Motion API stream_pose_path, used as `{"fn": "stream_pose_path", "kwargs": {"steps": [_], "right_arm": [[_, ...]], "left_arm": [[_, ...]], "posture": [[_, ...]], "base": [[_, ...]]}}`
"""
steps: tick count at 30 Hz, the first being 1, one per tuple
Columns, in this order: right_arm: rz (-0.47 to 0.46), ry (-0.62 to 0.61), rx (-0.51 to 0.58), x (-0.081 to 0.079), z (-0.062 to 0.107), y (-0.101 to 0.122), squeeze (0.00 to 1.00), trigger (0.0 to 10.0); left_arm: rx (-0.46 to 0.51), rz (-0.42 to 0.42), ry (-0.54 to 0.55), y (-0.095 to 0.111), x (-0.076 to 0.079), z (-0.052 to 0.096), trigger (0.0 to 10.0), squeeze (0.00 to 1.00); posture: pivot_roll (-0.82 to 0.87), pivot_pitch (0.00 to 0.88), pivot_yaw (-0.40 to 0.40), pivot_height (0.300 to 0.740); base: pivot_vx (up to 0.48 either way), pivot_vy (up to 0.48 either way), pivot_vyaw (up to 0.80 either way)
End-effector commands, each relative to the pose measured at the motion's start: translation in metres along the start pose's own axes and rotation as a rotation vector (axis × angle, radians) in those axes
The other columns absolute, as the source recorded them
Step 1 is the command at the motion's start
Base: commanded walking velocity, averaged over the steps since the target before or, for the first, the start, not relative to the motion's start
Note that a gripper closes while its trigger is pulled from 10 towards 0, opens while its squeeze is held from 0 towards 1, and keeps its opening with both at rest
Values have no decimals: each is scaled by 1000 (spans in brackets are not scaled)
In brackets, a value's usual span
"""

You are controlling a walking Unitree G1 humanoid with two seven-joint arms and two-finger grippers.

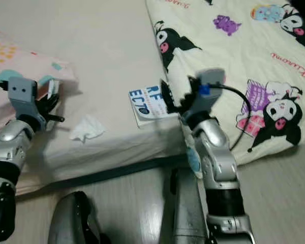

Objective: Clean up the room

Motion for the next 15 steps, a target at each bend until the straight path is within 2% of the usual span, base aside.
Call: {"fn": "stream_pose_path", "kwargs": {"steps": [1, 3, 5, 6, 7, 8, 10, 12, 13, 15], "right_arm": [[11, 63, -63, -7, -7, -20, 0, 10000], [11, 63, -63, -7, -7, -20, 0, 10000], [10, 122, -145, -14, -18, -44, 0, 10000], [10, 122, -145, -14, -18, -44, 0, 10000], [1, 147, -193, -18, -22, -57, 0, 10000], [1, 147, -193, -18, -22, -57, 0, 10000], [-10, 183, -282, -26, -24, -81, 0, 10000], [-10, 183, -282, -26, -24, -81, 0, 10000], [-8, 188, -312, -28, -23, -89, 0, 10000], [-8, 188, -312, -28, -23, -89, 0, 10000]], "left_arm": [[62, 72, -34, 9, -4, 8, 0, 0], [62, 72, -34, 9, -4, 8, 0, 0], [177, 159, -68, 33, -2, 13, 0, 0], [177, 159, -68, 33, -2, 13, 0, 0], [228, 188, -64, 48, -3, 15, 0, 0], [228, 188, -64, 48, -3, 15, 0, 0], [314, 258, -64, 75, -3, 19, 0, 0], [314, 258, -64, 75, -3, 19, 0, 0], [335, 272, -70, 85, -2, 21, 1882, 0], [335, 272, -70, 85, -2, 21, 1882, 0]], "posture": [[-109, 260, -17, 405], [-109, 260, -17, 405], [-77, 272, -27, 405], [-77, 272, -27, 405], [-57, 284, -35, 405], [-57, 284, -35, 405], [-25, 313, -41, 405], [-25, 313, -41, 405], [-13, 325, -41, 405], [-13, 325, -41, 405]], "base": [[0, 0, 781], [0, 0, 781], [0, 0, 781], [0, 0, 781], [0, 0, 781], [0, 0, 781], [0, 0, 781], [0, 0, 781], [0, 0, 794], [0, 0, 794]]}}
Point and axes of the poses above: a point about 5 cm out from each wrist's last joint towards the gripper, its own z axis pointing back from the gripper into the wrist, its own y axis along the axis of the wrist's last joint, x = y × z, the point moved 2 cm from there along -z, pointing out of the wrist towards the gripper, and after that the axes turned 10 degrees about -z, right-handed, at the moved point
